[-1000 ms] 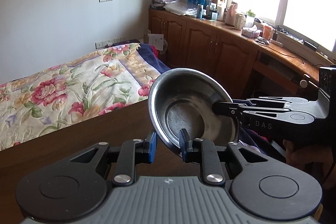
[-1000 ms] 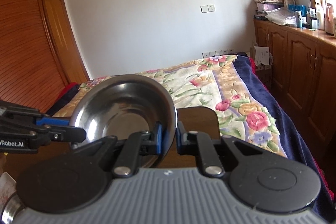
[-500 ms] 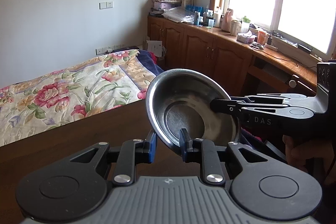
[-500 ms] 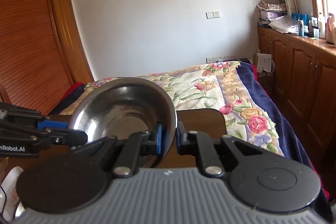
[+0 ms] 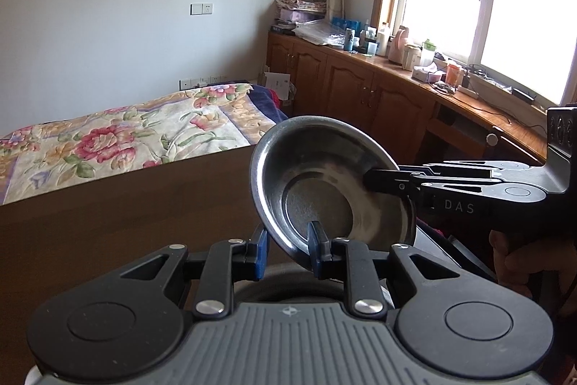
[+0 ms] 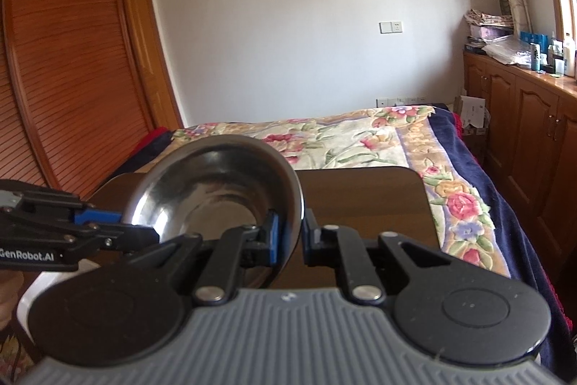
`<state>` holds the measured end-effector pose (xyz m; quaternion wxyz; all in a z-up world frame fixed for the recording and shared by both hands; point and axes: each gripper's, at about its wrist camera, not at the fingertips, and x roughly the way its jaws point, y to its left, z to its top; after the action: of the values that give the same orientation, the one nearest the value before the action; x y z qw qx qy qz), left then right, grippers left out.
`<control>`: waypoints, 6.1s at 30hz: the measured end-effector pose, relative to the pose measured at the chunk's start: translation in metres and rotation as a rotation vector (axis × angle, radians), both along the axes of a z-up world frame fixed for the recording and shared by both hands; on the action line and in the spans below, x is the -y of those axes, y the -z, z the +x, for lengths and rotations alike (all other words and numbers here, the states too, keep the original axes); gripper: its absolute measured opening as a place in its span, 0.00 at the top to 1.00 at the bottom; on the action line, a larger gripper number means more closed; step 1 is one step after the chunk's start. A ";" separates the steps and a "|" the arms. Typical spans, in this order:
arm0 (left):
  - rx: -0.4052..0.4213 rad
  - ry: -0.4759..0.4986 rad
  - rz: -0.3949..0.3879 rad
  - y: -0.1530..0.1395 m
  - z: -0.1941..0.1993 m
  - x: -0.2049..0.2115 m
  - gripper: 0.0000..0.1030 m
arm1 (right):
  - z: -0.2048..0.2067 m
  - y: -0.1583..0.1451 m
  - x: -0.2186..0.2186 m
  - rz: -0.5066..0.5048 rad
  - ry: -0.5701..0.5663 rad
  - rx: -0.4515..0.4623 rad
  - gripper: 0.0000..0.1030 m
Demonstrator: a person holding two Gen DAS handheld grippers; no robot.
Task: Organize plates and bowls
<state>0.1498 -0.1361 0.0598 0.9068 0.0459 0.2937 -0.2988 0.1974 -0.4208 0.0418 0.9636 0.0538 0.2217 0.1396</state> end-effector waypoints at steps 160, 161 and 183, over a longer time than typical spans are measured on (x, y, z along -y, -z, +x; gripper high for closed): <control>0.253 -0.322 -0.077 0.043 -0.122 -0.133 0.62 | -0.080 0.042 -0.112 0.036 -0.106 0.221 0.73; 0.251 -0.328 -0.078 0.044 -0.122 -0.136 0.62 | -0.080 0.042 -0.115 0.036 -0.112 0.219 0.73; 0.179 -0.425 -0.067 0.069 -0.117 -0.168 0.62 | -0.073 0.057 -0.154 -0.019 -0.188 0.142 0.73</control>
<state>0.0332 0.0321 -0.0089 0.9729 -0.0208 0.2048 -0.1055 0.1241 -0.2668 -0.0148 0.9600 0.0138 0.1583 0.2306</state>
